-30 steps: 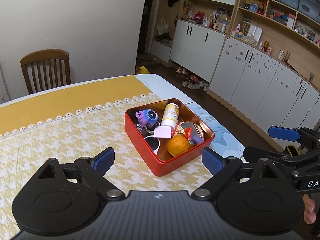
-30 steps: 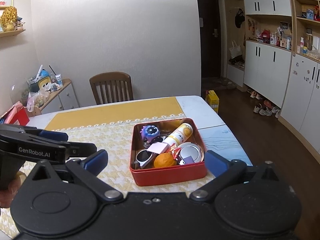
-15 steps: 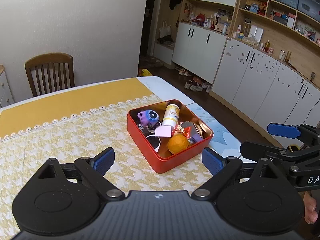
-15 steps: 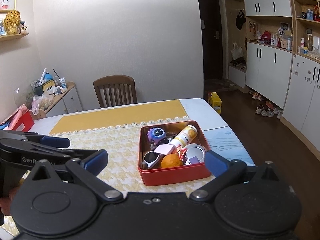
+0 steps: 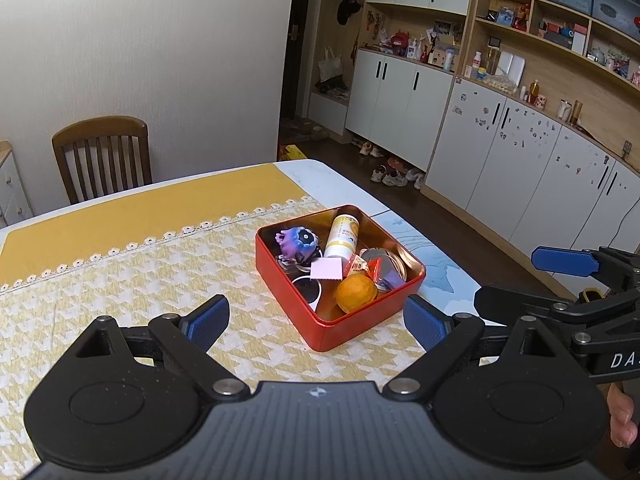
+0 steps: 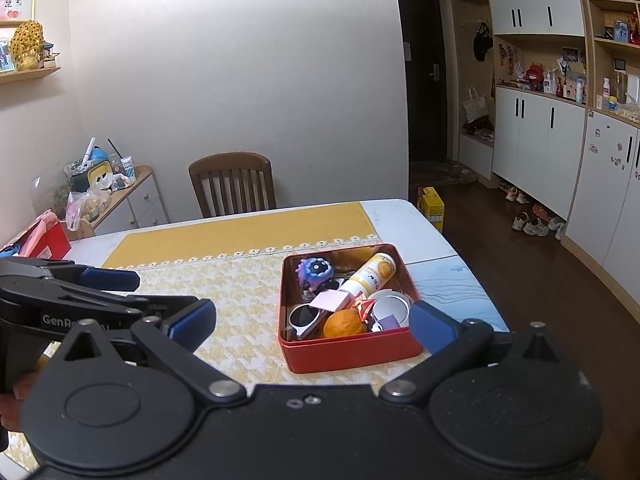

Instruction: Organize rigid objects

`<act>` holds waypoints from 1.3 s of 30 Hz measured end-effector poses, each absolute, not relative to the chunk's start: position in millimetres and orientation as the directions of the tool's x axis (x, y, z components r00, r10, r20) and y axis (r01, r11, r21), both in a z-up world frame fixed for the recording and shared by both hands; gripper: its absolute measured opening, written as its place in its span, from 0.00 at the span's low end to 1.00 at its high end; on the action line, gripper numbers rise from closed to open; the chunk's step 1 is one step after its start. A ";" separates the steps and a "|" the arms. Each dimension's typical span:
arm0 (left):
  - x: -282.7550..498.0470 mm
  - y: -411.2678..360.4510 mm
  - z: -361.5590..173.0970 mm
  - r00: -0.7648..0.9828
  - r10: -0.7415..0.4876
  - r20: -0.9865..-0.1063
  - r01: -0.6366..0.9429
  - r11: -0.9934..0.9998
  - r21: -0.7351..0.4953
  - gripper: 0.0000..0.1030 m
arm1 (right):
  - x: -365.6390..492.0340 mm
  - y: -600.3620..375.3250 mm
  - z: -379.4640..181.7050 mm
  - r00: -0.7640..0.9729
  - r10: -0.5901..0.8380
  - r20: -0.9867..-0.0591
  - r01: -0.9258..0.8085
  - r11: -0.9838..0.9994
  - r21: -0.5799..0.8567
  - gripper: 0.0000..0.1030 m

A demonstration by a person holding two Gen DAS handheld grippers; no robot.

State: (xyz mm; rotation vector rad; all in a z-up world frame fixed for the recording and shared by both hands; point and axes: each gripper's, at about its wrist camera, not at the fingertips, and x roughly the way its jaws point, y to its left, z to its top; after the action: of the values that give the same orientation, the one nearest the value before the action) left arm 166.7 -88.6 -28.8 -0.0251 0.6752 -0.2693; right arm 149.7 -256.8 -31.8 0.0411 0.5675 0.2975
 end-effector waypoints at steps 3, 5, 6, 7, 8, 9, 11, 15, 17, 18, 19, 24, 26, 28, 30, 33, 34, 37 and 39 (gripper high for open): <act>166.5 -89.2 -28.6 0.744 -0.258 -0.616 0.240 0.964 -0.114 0.92 | 149.7 -256.7 -31.3 0.801 0.289 -0.524 -0.267 0.956 0.120 1.00; 166.6 -89.9 -28.0 0.744 -0.259 -0.617 0.240 0.964 -0.116 0.92 | 149.9 -256.8 -31.3 0.801 0.290 -0.524 -0.266 0.956 0.122 1.00; 166.5 -90.1 -27.6 0.744 -0.260 -0.616 0.241 0.964 -0.116 0.92 | 149.9 -256.6 -31.4 0.801 0.288 -0.525 -0.264 0.957 0.122 1.00; 166.7 -90.3 -27.3 0.744 -0.261 -0.615 0.242 0.963 -0.116 0.92 | 150.5 -256.7 -31.5 0.800 0.287 -0.527 -0.263 0.957 0.123 1.00; 166.9 -90.6 -26.9 0.744 -0.263 -0.615 0.244 0.963 -0.116 0.92 | 150.8 -256.7 -31.5 0.799 0.288 -0.528 -0.263 0.957 0.124 1.00; 166.7 -90.6 -26.5 0.744 -0.265 -0.614 0.247 0.962 -0.117 0.92 | 151.5 -256.7 -32.1 0.798 0.287 -0.529 -0.262 0.957 0.122 1.00; 167.1 -90.5 -25.9 0.744 -0.269 -0.611 0.249 0.961 -0.120 0.92 | 151.5 -256.5 -32.3 0.799 0.282 -0.531 -0.260 0.958 0.117 1.00; 169.4 -91.0 -26.4 0.744 -0.271 -0.611 0.248 0.961 -0.124 0.92 | 152.2 -256.6 -31.7 0.801 0.277 -0.530 -0.256 0.960 0.114 1.00; 170.4 -91.6 -26.4 0.744 -0.275 -0.609 0.252 0.960 -0.126 0.92 | 151.7 -257.2 -32.0 0.802 0.274 -0.530 -0.253 0.961 0.114 1.00; 171.0 -92.0 -26.2 0.745 -0.276 -0.607 0.253 0.959 -0.125 0.92 | 151.7 -258.8 -32.2 0.804 0.271 -0.530 -0.250 0.962 0.114 1.00; 171.7 -92.7 -25.9 0.746 -0.278 -0.606 0.256 0.959 -0.124 0.92 | 151.2 -259.4 -32.1 0.804 0.271 -0.530 -0.248 0.962 0.115 1.00; 175.3 -93.6 -26.1 0.745 -0.289 -0.601 0.266 0.955 -0.130 0.92 | 151.0 -261.1 -31.6 0.807 0.263 -0.529 -0.240 0.964 0.113 1.00; 176.9 -93.1 -26.3 0.745 -0.293 -0.599 0.268 0.954 -0.134 0.92 | 151.5 -261.1 -31.4 0.808 0.258 -0.530 -0.235 0.966 0.111 1.00; 177.8 -92.0 -26.8 0.747 -0.301 -0.593 0.272 0.952 -0.141 0.92 | 151.2 -260.9 -30.8 0.810 0.256 -0.528 -0.233 0.966 0.111 1.00; 178.6 -91.2 -26.9 0.750 -0.303 -0.588 0.272 0.952 -0.143 0.92 | 151.2 -260.7 -30.3 0.814 0.253 -0.522 -0.228 0.967 0.113 1.00; 180.5 -90.8 -26.7 0.750 -0.306 -0.587 0.275 0.950 -0.144 0.92 | 150.8 -260.0 -29.5 0.821 0.246 -0.515 -0.223 0.969 0.107 1.00; 180.9 -90.5 -26.5 0.750 -0.307 -0.586 0.277 0.950 -0.144 0.92 | 150.9 -260.2 -29.2 0.822 0.244 -0.514 -0.221 0.970 0.106 1.00; 180.5 -90.3 -25.1 0.755 -0.311 -0.578 0.281 0.949 -0.143 0.92 | 151.9 -260.1 -29.0 0.822 0.242 -0.515 -0.218 0.970 0.108 1.00; 180.8 -91.1 -24.7 0.757 -0.314 -0.574 0.285 0.948 -0.143 0.92 | 152.3 -260.3 -28.4 0.825 0.241 -0.512 -0.217 0.970 0.106 1.00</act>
State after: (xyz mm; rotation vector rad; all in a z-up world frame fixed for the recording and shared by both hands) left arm 180.8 -91.1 -24.7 -0.0476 0.6337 -0.3264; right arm 152.3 -260.3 -28.4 0.0439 0.5500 0.2433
